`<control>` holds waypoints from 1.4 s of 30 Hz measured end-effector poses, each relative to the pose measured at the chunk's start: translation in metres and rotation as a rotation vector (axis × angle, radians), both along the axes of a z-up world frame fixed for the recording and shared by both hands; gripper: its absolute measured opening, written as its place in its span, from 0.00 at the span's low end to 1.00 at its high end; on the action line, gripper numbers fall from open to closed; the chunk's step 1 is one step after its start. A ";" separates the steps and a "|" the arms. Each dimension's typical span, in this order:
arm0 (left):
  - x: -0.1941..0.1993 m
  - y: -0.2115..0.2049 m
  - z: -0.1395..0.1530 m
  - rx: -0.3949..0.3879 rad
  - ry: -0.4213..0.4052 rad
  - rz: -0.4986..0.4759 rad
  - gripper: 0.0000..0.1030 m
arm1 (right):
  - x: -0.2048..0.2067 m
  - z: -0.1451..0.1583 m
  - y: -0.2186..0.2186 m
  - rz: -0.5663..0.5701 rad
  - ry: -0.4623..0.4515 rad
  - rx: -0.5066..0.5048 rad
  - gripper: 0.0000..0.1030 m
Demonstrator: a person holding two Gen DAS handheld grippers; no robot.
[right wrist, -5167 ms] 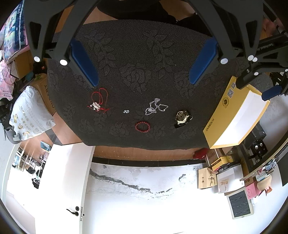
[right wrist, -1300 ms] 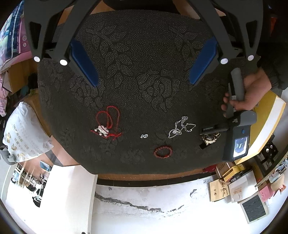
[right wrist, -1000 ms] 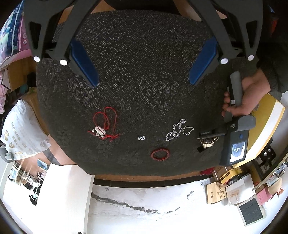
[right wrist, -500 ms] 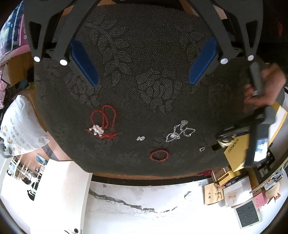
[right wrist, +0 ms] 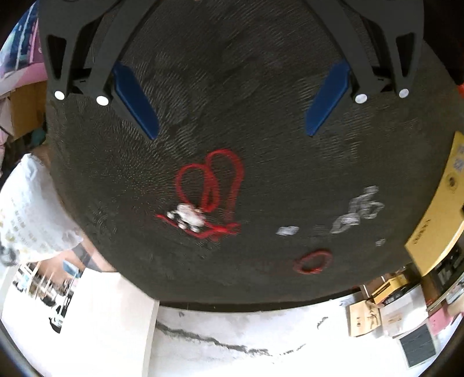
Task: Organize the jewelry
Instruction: 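Grasp the red beaded string with the right tool while the left tool lifts the watch, then carry the watch in the left tool and string in the right tool over the yellow box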
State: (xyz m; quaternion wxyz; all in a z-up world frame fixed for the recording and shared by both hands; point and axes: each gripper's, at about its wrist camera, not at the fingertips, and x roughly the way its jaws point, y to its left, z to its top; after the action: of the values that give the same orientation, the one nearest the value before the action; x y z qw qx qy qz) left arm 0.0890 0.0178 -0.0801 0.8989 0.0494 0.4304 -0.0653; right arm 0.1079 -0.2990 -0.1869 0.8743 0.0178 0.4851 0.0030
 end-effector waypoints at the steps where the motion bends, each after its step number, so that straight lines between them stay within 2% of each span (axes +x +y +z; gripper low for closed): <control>1: 0.001 0.004 -0.001 -0.010 0.011 0.007 0.60 | 0.009 -0.009 -0.009 0.008 0.008 0.012 0.94; 3: 0.003 0.010 -0.003 -0.030 0.025 0.019 0.60 | 0.022 -0.022 -0.020 0.027 0.018 0.002 0.95; 4: 0.004 0.012 -0.003 -0.035 0.024 0.022 0.60 | 0.026 -0.022 -0.020 0.066 -0.015 -0.020 0.95; 8: 0.003 0.016 -0.005 -0.022 0.011 0.024 0.60 | 0.052 -0.023 -0.030 0.110 -0.021 -0.011 0.95; 13: 0.003 0.016 -0.009 -0.031 0.036 0.027 0.60 | 0.079 -0.023 -0.034 0.111 -0.023 -0.011 0.95; 15: 0.004 0.014 -0.008 -0.026 0.037 0.026 0.60 | 0.079 -0.023 -0.035 0.101 -0.030 -0.011 0.92; 17: 0.004 0.013 -0.006 -0.020 0.035 0.026 0.60 | 0.077 -0.020 -0.034 0.102 -0.041 -0.008 0.84; 19: 0.005 0.011 -0.004 -0.016 0.035 0.031 0.60 | 0.073 -0.015 -0.034 0.099 -0.053 -0.002 0.45; 21: 0.005 0.012 -0.002 -0.022 0.037 0.040 0.60 | 0.073 -0.010 -0.037 0.082 -0.044 0.011 0.27; 22: 0.004 0.013 0.000 -0.025 0.041 0.043 0.60 | 0.073 -0.009 -0.037 0.072 -0.039 0.002 0.22; 27: -0.001 0.022 0.010 -0.034 0.056 0.080 0.60 | 0.075 -0.006 -0.030 0.052 -0.022 -0.051 0.21; 30: -0.002 0.032 0.019 -0.041 0.054 0.109 0.60 | 0.061 0.011 -0.018 0.033 -0.041 -0.056 0.21; 35: -0.005 0.056 0.041 -0.048 0.032 0.169 0.60 | 0.019 0.072 0.029 0.068 -0.109 -0.013 0.21; 37: -0.007 0.069 0.052 -0.055 0.023 0.202 0.60 | 0.001 0.105 0.058 0.096 -0.135 0.020 0.21; 42: -0.015 0.096 0.073 -0.025 -0.009 0.246 0.60 | -0.032 0.164 0.133 0.188 -0.171 0.118 0.21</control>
State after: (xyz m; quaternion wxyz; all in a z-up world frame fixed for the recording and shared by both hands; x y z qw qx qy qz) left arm 0.0735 0.1143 -0.0070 0.9027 -0.0145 0.4282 0.0403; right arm 0.0764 -0.1663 -0.0233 0.9058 0.0234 0.4072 0.1147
